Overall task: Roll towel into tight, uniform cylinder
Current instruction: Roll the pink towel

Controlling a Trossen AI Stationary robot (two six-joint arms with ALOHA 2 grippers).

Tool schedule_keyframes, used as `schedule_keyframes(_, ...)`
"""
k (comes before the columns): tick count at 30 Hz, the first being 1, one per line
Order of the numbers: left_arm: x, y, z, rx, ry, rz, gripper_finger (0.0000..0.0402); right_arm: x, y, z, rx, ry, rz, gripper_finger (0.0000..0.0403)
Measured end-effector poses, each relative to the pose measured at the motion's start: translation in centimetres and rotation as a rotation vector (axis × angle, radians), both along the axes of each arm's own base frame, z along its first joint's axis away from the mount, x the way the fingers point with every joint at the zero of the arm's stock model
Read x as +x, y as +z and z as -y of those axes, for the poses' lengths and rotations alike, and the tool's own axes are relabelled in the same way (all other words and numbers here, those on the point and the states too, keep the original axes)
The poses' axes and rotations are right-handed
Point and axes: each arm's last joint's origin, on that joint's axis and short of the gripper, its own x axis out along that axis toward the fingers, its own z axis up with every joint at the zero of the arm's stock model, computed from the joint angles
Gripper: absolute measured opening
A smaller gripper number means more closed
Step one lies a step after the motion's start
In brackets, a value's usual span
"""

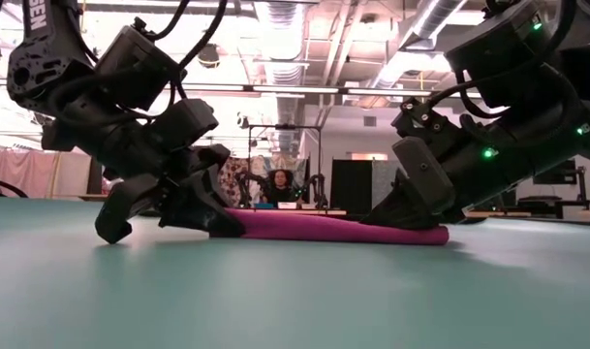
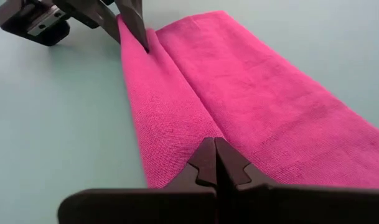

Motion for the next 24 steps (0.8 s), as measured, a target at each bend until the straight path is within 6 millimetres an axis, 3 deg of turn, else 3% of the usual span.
schedule_keyframes(6,0.0,0.7,0.1,-0.175,0.059,0.025,0.0004,0.0,0.5,-0.2,0.027,0.013,0.007,0.0008)
schedule_keyframes(11,-0.1,2.6,0.0,-0.299,0.059,0.069,0.0002,0.4,0.6,0.1,0.110,0.055,0.004,0.0008)
schedule_keyframes(24,1.2,5.7,-3.6,-0.520,0.092,0.131,0.0001,0.6,0.6,0.7,0.190,0.100,-0.026,0.0008)
